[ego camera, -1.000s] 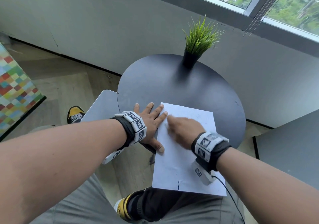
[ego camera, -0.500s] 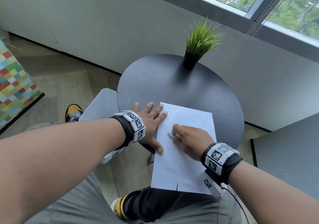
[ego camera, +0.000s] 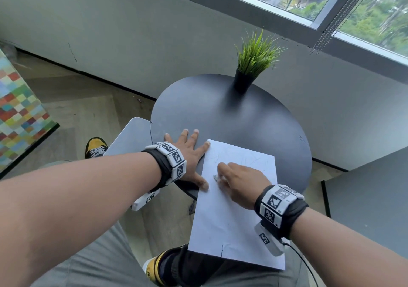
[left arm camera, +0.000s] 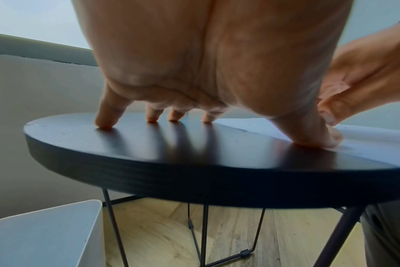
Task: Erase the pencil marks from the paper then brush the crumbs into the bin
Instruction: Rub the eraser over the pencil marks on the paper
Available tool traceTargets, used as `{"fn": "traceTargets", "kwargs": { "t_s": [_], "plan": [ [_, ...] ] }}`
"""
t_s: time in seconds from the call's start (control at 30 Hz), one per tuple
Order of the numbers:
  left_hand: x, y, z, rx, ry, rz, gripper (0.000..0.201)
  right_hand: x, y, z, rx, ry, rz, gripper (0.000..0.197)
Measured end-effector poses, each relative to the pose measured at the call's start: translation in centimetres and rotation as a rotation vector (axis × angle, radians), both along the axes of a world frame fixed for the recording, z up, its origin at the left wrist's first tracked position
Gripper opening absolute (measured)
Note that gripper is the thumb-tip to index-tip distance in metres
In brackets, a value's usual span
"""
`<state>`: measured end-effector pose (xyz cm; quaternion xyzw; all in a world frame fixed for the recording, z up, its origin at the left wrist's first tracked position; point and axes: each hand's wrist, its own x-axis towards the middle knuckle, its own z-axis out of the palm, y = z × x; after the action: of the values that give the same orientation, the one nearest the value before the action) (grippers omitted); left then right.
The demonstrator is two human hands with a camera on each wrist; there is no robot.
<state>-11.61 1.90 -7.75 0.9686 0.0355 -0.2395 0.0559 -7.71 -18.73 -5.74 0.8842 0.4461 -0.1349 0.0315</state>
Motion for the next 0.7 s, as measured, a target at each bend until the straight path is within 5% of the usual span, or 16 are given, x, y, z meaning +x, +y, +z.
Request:
{"fn": "traceTargets", "kwargs": {
  "t_s": [0.1,0.23,0.4,0.57,0.7],
  "plan": [
    [-0.1,-0.2,0.1,0.012,0.007,-0.014,0.14,0.8,2.0,-0.1,0.01,-0.001,-0.009,0.024],
    [0.1,-0.3,0.3,0.001,0.024,-0.024,0.141,4.4,3.2,-0.1,0.001,-0.003,-0.233,0.021],
    [0.4,-0.3,0.7,0.002,0.04,-0.032,0.142,1.0,3.7,-0.5,-0.001,0.038,0.031,0.016],
    [0.7,-0.4,1.0,0.017,0.057,-0.035,0.141,3.9,3.9,-0.1,0.032,-0.011,-0.179,0.02],
    [0.5,-0.5,1.1,0.01,0.07,-0.027,0.141,1.2,4.7,0.0,-0.032,0.044,0.009,0.022]
  ]
}}
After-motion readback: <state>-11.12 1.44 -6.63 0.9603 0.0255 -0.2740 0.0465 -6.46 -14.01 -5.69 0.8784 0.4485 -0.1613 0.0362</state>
